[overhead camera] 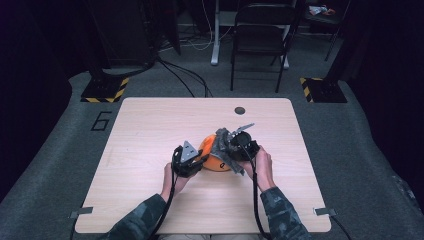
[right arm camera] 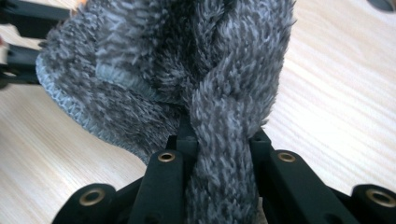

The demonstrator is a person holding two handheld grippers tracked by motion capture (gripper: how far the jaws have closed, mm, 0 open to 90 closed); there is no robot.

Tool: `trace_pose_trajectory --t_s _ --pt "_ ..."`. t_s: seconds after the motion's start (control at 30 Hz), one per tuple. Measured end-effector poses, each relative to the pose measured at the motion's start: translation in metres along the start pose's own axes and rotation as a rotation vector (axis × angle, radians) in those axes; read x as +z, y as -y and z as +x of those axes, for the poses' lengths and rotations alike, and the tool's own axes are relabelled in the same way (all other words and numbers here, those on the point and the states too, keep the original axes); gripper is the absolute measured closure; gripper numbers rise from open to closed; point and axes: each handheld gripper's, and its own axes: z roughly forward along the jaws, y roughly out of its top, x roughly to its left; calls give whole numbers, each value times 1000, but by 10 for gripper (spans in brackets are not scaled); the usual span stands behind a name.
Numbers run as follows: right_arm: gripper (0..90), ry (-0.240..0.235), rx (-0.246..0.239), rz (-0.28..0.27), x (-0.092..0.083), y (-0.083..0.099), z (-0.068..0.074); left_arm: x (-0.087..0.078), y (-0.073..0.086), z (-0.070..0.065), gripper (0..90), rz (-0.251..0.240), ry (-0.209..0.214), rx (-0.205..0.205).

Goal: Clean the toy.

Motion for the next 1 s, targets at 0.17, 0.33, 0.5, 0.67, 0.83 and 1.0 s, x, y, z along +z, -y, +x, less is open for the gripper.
trace_pose_trajectory --t_s 0.17,0.33,0.5,0.67,0.83,1.0 --pt "741 42 41 64 13 9 -16 0 0 2 702 0 -5 -3" --pt "740 64 70 119 28 18 -25 0 1 1 701 1 -7 -5" --pt "741 65 110 203 49 31 -40 1 2 5 701 -4 -16 -11" --pt "742 72 121 79 13 18 -40 1 2 6 699 -6 -16 -21" --pt "743 -46 121 -1 -1 8 -27 1 2 6 696 -2 -15 -20" --pt "744 -40 114 10 14 9 -20 -1 3 8 630 -12 8 -15"
